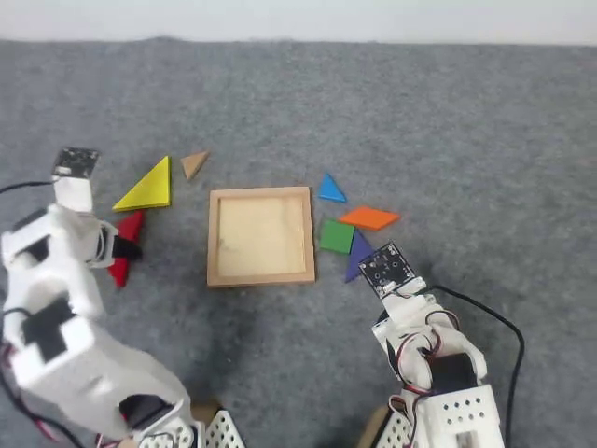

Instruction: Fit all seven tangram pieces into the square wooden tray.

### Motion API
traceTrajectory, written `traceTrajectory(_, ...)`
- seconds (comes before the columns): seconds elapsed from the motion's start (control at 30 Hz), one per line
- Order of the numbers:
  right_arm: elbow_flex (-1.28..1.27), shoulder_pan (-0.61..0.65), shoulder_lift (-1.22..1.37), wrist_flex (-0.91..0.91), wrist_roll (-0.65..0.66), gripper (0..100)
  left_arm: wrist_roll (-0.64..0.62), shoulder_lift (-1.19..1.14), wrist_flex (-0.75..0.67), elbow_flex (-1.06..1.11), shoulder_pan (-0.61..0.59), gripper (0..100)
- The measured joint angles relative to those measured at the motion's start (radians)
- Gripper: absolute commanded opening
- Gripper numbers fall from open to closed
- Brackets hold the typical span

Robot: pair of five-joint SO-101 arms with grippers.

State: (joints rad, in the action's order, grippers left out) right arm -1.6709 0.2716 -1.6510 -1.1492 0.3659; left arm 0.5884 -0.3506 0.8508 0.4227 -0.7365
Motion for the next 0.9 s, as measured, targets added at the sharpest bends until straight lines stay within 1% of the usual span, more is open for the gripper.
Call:
traceTrajectory(0.13, 0.000, 0.000, 0.000, 0.000, 0.000, 0.6, -0.002, -0.117, 0.068, -0.126, 0.000, 28)
traceTrajectory(0.23, 0.000, 0.000, 0.000, 0.000, 0.000, 0.6, 0.015, -0.143, 0.103, -0.167, 0.000, 28)
traceTrajectory(0.27, 0.000, 0.000, 0.000, 0.000, 0.000, 0.6, 0.029, -0.143, 0.104, -0.170, 0.000, 28)
traceTrajectory(0.43, 0.000, 0.000, 0.000, 0.000, 0.000, 0.6, 0.049, -0.143, 0.118, -0.180, 0.002, 21)
traceTrajectory(0.77, 0.000, 0.000, 0.000, 0.000, 0.000, 0.6, 0.055, -0.143, 0.127, -0.178, 0.005, 20)
traceTrajectory(0.9, 0.000, 0.000, 0.000, 0.000, 0.000, 0.6, 0.094, -0.143, 0.138, -0.183, 0.006, 21)
